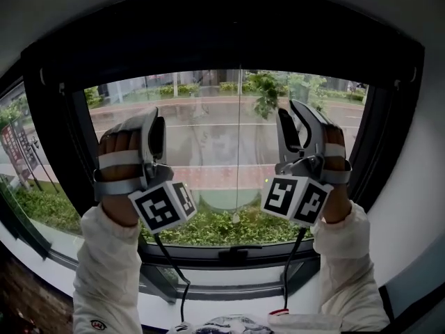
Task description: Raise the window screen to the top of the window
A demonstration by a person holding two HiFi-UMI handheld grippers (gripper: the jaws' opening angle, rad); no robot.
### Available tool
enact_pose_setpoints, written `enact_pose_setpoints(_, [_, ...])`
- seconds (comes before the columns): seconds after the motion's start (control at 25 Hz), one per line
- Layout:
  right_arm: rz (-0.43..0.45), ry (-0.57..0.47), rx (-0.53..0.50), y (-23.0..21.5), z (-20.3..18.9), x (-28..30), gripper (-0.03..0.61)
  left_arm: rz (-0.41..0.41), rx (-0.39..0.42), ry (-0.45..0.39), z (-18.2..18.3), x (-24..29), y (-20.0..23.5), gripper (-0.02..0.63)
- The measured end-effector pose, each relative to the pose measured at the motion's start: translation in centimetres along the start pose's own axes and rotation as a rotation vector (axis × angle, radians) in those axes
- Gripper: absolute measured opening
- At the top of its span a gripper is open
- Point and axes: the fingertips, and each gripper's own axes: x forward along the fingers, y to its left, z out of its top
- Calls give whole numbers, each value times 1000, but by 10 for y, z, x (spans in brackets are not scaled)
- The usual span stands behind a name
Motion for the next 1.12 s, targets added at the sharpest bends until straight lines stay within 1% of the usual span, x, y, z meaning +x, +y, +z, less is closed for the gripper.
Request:
enact_pose_setpoints(0.12, [24,12,16,10,-2,-8,117,-19,-31,-2,-7,-11,-11,126])
enact_pose_setpoints(0.2, [43,15,50,17,-2,-14,110,-28,-83,-16,-8,-19,-15,120])
enact_pose_setpoints(0.28, [64,17,110,24,-1,-20,98,-43,-155,-37,-8,-26,-20,104])
enact_pose_setpoints(0.32, [68,20,148,26,-2,-23,86,-48,-188,-45,-8,-30,-22,101])
enact_pose_setpoints(0.36, [66,26,187,27,-3,-26,33,-47,-215,-49,-9,-33,-23,86])
enact_pose_setpoints(0.4, [62,32,222,28,-4,-29,6,-41,-234,-47,-11,-37,-25,80])
enact_pose_setpoints(0.52, [61,54,283,31,-11,-41,6,-36,-284,-23,-20,-46,-31,43])
enact_pose_setpoints(0.64, [90,71,339,36,-16,-50,6,-60,-346,-4,-25,-54,-40,8])
enact_pose_setpoints(0.76, [130,73,403,41,-17,-59,6,-101,-415,10,-27,-63,-51,5])
enact_pose_setpoints(0.88, [158,37,474,48,-14,-73,5,-169,-548,13,-26,-77,-73,5])
enact_pose_setpoints(0.96, [184,44,555,60,-19,-87,5,-236,-651,24,-27,-92,-98,5])
enact_pose_setpoints(1.04, [239,85,663,80,-29,-104,5,-313,-740,53,-31,-111,-127,5])
enact_pose_setpoints(1.12, [312,154,794,104,-40,-122,5,-376,-848,78,-35,-130,-153,5])
